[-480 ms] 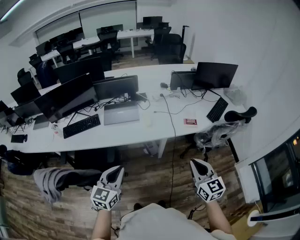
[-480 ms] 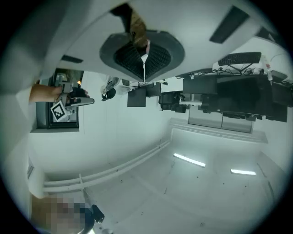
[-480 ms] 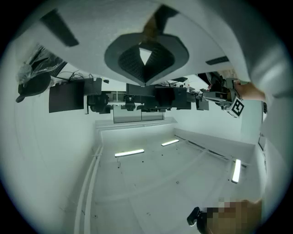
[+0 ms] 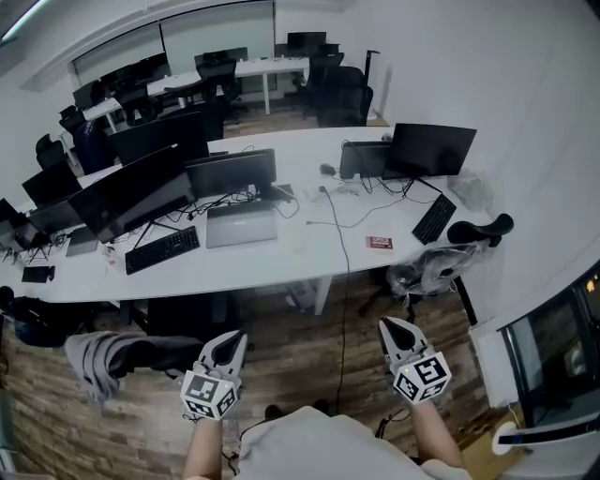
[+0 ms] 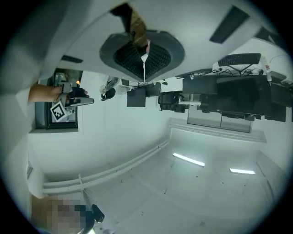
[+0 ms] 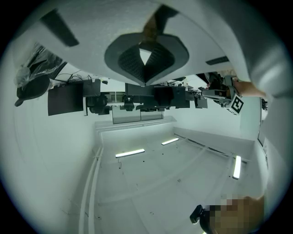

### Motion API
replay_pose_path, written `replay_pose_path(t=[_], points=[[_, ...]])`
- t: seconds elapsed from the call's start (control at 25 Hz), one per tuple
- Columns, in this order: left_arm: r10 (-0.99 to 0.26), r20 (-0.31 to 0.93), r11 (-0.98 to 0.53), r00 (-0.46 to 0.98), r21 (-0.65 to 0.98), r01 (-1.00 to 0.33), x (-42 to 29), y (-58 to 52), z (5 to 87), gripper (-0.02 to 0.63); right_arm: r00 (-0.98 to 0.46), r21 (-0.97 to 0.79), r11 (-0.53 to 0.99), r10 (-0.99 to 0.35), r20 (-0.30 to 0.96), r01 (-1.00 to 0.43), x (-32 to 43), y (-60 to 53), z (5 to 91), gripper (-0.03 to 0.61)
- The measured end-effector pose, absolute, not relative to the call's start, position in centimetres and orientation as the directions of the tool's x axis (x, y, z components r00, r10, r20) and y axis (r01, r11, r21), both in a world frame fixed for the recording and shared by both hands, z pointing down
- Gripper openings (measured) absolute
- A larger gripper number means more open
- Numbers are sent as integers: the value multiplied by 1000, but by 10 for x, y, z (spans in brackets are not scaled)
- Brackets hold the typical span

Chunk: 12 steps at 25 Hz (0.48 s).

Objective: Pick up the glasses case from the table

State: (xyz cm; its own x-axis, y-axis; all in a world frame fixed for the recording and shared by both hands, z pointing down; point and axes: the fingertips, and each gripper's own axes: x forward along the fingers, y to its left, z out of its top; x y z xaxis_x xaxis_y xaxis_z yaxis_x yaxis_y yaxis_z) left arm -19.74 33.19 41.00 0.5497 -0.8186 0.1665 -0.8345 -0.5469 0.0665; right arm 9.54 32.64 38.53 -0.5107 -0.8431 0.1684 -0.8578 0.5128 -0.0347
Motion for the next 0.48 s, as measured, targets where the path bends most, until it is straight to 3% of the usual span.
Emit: replay_pose_path(t=[0.48], points=[[-837,177,-515,518,68,-855,-164,340,418,11,-540,-52,541,-820,191,-840,128,322,397,-5]])
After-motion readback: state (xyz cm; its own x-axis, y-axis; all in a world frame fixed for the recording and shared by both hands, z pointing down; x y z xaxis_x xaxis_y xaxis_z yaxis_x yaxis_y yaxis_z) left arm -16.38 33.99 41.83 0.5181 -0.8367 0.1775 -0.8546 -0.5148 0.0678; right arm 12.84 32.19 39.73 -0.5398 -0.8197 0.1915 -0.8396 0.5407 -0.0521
